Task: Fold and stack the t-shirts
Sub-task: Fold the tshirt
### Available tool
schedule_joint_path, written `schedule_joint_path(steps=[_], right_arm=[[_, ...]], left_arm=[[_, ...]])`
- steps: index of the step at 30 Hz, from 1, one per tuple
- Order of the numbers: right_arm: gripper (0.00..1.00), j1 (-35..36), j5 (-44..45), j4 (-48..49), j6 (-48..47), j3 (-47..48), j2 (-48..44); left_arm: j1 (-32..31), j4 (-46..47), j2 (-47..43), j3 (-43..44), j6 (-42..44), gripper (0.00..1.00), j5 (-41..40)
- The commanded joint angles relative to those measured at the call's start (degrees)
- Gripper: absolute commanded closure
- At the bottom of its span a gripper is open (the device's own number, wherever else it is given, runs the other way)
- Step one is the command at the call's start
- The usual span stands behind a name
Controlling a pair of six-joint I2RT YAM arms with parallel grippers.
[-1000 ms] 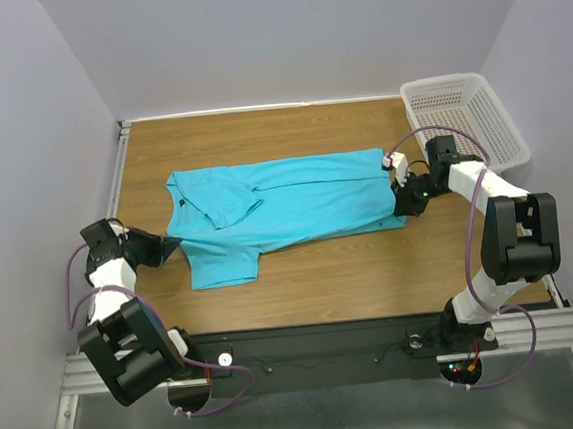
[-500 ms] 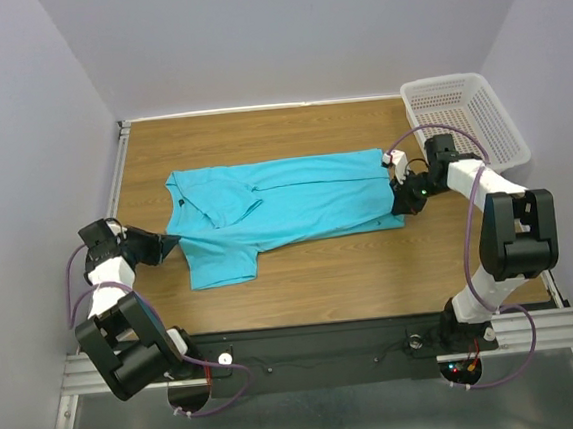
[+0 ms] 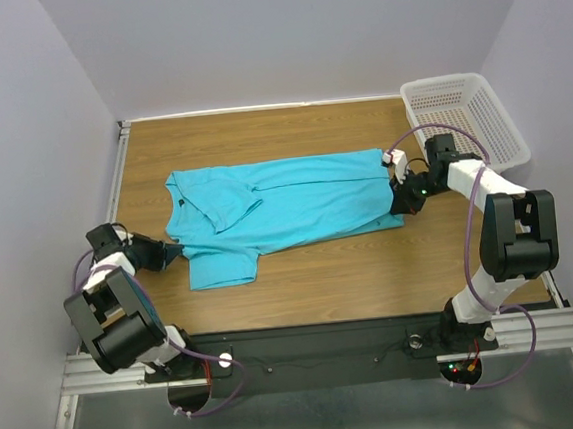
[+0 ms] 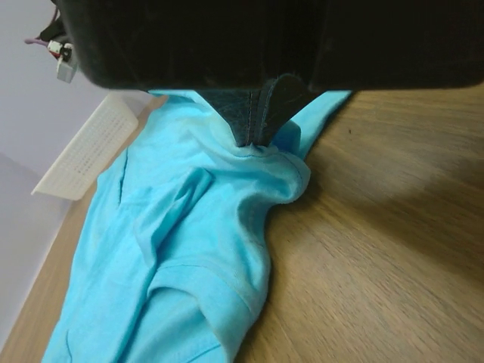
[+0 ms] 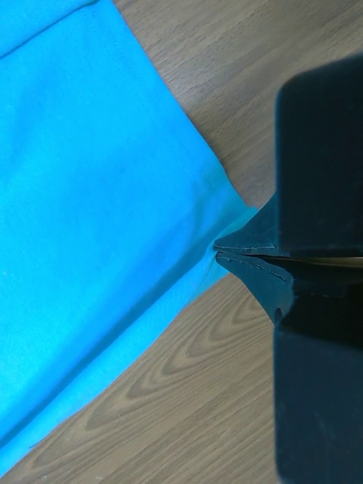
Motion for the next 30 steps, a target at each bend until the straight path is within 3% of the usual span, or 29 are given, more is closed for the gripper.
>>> schedule_joint_path(steps=[1, 8, 11, 12, 13, 19, 30], right_arm=[[0.99, -0.44, -2.06, 1.83, -0.66, 0.31, -0.90], [0.99, -0.44, -2.85, 1.83, -0.74, 0.31, -0.81], [1.00, -0.44, -3.21, 1.74, -0.65, 0.23, -0.98], [0.99, -0.44, -3.29, 1.83, -0.74, 0.14, -1.07], [0.99, -0.44, -3.38, 1.83, -0.83, 0.05, -1.07], [0.99, -0.44, -3.38, 1.83, -1.09, -0.13, -1.07], [0.99, -0.44, -3.21, 1.83, -1.62, 0.05, -1.33]], left_arm=[[0.39, 3.38, 3.01, 0.68, 4.53, 0.98, -0.52], [0.30, 3.74, 5.92, 2.18, 9.72, 0.85, 1.24], [0.39, 1.81, 3.38, 2.44, 12.01, 0.65, 0.36], [0.39, 1.19, 2.58, 2.62, 12.62, 0.45, 0.01], [0.39, -0.29, 0.92, 3.14, 13.84, 0.41, -0.86], [0.30, -5.05, -4.36, 3.06, 15.18, 0.40, -3.24], [-4.79, -17.27, -4.72, 3.41, 15.62, 0.45, -9.83]])
